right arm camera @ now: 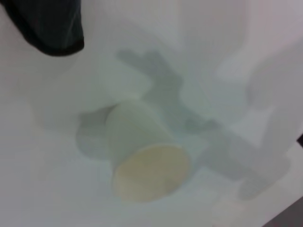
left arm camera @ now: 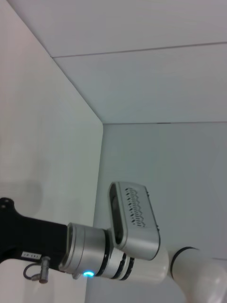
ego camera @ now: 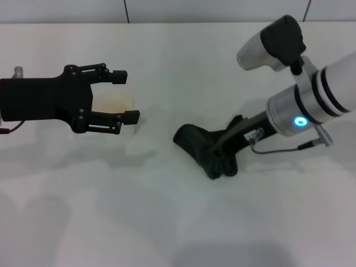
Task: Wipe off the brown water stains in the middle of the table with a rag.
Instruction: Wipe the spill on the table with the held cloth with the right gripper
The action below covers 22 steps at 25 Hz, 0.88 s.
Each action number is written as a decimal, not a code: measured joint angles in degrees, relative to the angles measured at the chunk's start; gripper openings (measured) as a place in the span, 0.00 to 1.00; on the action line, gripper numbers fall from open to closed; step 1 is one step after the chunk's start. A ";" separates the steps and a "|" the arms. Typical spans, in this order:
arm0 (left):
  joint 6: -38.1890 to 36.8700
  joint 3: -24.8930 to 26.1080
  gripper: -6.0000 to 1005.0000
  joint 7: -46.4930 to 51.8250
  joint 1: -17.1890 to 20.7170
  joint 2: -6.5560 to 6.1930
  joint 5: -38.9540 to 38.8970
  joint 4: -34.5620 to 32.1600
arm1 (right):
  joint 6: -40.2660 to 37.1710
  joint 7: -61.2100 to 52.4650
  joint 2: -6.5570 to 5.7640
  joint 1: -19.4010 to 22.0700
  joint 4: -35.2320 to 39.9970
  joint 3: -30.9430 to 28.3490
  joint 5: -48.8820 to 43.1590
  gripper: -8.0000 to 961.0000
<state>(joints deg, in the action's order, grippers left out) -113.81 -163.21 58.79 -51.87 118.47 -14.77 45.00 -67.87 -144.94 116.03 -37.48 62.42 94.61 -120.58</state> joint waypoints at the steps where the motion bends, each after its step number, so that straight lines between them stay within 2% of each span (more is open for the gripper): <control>1: 0.01 0.00 0.88 0.00 -0.05 0.00 0.00 0.00 | 0.34 -0.01 0.00 -0.54 -0.24 0.01 0.01 0.06; 8: 0.15 0.00 0.88 0.00 -0.07 0.00 0.00 0.00 | 3.31 -0.04 -0.01 -3.42 -2.96 0.14 0.00 0.06; 15: 0.26 0.00 0.88 0.00 -0.07 0.12 -0.46 0.00 | 9.52 -0.08 -0.02 -5.46 -8.64 0.22 -0.39 0.06; 22: 0.19 0.00 0.88 0.00 0.37 0.26 -1.01 0.00 | 12.59 -0.08 -0.31 -4.69 -9.16 -0.96 -0.55 0.06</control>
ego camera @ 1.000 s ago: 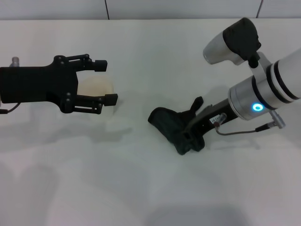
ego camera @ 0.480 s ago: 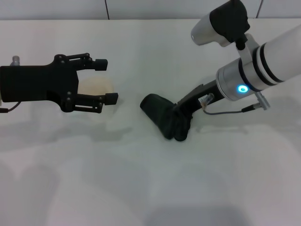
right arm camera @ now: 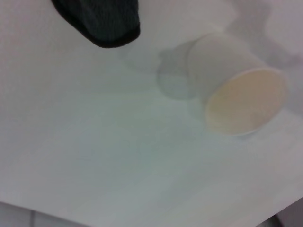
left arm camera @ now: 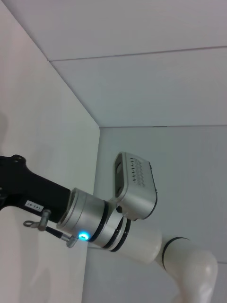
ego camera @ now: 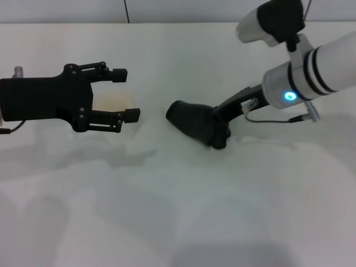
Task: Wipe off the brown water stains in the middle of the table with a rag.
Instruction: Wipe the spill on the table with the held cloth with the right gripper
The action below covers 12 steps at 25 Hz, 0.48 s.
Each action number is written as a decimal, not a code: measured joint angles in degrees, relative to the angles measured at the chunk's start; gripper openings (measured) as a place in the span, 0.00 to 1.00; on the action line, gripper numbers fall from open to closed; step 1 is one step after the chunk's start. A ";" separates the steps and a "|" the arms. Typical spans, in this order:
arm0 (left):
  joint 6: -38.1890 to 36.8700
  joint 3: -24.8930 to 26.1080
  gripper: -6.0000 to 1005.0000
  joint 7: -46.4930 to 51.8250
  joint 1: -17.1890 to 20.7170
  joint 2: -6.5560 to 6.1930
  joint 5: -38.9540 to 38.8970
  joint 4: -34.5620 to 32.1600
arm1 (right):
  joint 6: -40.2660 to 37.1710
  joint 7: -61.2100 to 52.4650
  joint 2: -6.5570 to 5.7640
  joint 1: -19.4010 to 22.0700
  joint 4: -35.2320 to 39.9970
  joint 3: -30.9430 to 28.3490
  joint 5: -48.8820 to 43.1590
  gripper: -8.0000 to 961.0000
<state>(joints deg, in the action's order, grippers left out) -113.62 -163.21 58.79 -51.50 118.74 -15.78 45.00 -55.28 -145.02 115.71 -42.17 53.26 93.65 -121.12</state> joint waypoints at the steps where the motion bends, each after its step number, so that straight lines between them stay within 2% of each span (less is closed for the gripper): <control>1: -0.01 0.00 0.88 0.00 0.05 0.00 -0.01 0.00 | 0.17 0.00 -0.06 0.39 0.07 -0.56 -0.03 0.06; 12: -0.02 0.00 0.88 0.00 0.35 0.00 -0.01 0.00 | 0.99 0.59 -0.49 4.97 1.60 -6.10 -1.27 0.06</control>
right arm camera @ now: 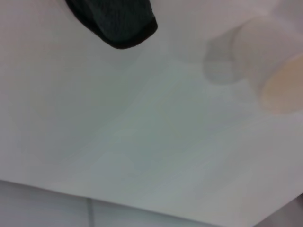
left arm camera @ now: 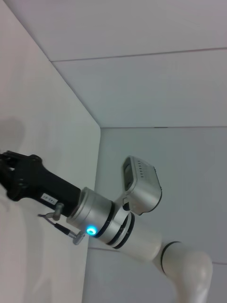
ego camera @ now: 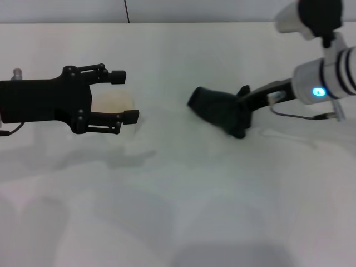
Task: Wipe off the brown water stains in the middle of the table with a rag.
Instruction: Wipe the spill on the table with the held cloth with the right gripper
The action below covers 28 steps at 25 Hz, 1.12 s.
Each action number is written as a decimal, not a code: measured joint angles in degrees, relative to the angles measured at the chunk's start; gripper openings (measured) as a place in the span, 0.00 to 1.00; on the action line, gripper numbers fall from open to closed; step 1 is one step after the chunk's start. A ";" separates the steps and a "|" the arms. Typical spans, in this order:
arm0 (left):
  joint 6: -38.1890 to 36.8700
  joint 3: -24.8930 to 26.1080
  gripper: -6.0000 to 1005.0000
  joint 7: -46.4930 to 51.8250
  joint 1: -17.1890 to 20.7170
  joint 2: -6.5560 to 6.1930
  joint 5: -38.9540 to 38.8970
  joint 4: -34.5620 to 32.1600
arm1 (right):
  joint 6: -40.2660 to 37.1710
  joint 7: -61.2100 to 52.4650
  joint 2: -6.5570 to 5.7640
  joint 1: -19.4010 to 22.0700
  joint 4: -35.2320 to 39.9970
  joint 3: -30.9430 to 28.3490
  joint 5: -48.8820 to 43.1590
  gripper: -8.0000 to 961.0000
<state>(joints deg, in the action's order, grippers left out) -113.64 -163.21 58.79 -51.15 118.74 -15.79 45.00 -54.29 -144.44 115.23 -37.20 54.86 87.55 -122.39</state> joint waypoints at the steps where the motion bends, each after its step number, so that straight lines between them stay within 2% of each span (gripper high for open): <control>1: 0.00 0.00 0.88 0.00 0.10 0.01 0.00 0.00 | -0.18 0.03 -0.01 0.75 0.54 -0.81 -0.47 0.06; 10: -0.07 0.00 0.88 0.08 0.58 -0.11 -0.31 0.06 | -5.20 0.21 -0.25 11.49 13.15 -6.62 -2.51 0.06; 14: -0.15 0.00 0.88 0.32 0.60 -0.08 -0.38 0.67 | -7.45 0.21 -0.33 14.66 16.32 -8.51 -2.60 0.06; 21: -0.28 0.00 0.88 0.47 0.58 0.09 -0.39 1.49 | -10.52 0.27 -0.42 17.90 18.41 -12.82 -4.47 0.06; 28: -0.28 0.00 0.88 0.58 0.38 0.08 -0.39 1.49 | -12.90 1.00 -0.56 19.15 19.05 -15.47 -5.58 0.06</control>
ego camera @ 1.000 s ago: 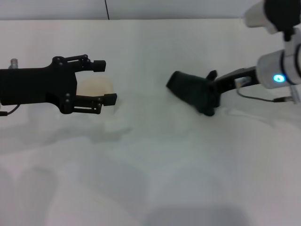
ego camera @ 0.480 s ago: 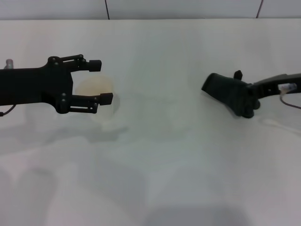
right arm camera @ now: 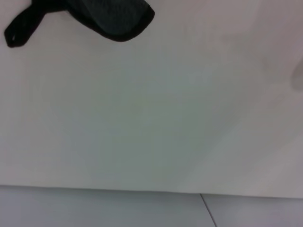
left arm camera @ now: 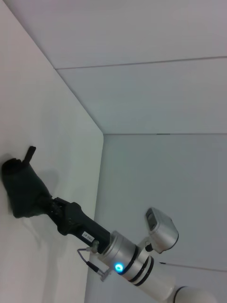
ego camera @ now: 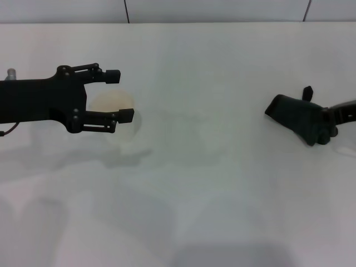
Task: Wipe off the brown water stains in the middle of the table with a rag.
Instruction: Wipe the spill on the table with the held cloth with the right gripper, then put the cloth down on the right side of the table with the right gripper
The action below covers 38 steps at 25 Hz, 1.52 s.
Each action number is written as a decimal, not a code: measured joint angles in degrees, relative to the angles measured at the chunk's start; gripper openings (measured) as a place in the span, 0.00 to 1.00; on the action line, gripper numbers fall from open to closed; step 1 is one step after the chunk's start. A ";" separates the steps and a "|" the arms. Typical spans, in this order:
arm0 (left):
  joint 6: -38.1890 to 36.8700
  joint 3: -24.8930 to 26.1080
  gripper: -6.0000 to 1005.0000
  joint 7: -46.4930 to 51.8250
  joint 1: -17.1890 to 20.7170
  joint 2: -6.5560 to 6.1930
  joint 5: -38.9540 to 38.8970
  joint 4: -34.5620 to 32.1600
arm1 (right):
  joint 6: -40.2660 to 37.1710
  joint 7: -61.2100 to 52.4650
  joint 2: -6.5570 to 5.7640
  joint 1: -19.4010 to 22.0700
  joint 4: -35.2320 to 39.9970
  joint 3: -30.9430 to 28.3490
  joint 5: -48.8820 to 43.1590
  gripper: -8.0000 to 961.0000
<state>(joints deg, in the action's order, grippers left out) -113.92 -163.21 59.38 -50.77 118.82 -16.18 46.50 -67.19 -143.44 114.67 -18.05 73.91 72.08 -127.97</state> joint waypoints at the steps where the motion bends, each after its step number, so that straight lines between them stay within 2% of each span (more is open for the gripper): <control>1: 0.00 0.00 0.88 0.00 0.02 0.00 0.00 0.00 | -0.77 0.71 0.01 0.25 0.02 -0.76 -0.05 0.06; 11: 0.01 0.00 0.88 0.12 -0.01 0.00 0.00 0.00 | -5.96 3.75 0.12 0.24 0.55 -2.83 0.66 0.06; 18: 0.01 0.00 0.88 0.12 -0.18 0.00 0.00 0.00 | -6.00 4.81 0.16 0.16 0.50 -3.16 0.71 0.16; 22: 0.01 0.00 0.88 0.13 -0.03 0.00 0.00 0.00 | -6.31 6.05 0.26 0.17 1.79 -3.67 1.35 0.29; 28: -0.01 0.00 0.88 0.13 0.11 0.00 0.01 0.00 | -8.39 8.89 0.26 0.49 3.97 -5.28 5.11 0.44; 30: -0.03 0.00 0.88 0.12 0.12 0.00 0.00 0.00 | -9.16 10.14 0.29 0.65 4.44 -6.02 6.65 0.67; 36: -0.09 0.00 0.88 0.62 -0.02 -0.09 0.16 0.47 | -13.50 18.30 0.27 0.80 4.62 -9.38 13.35 0.90; 38: -0.23 0.00 0.88 0.76 -0.08 -0.07 0.11 1.39 | -14.19 21.15 0.29 0.85 4.45 -9.76 14.94 0.90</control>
<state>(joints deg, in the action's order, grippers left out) -114.15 -163.21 60.14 -50.84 118.76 -16.07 47.89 -81.37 -122.29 114.96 -17.20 78.35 62.32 -113.03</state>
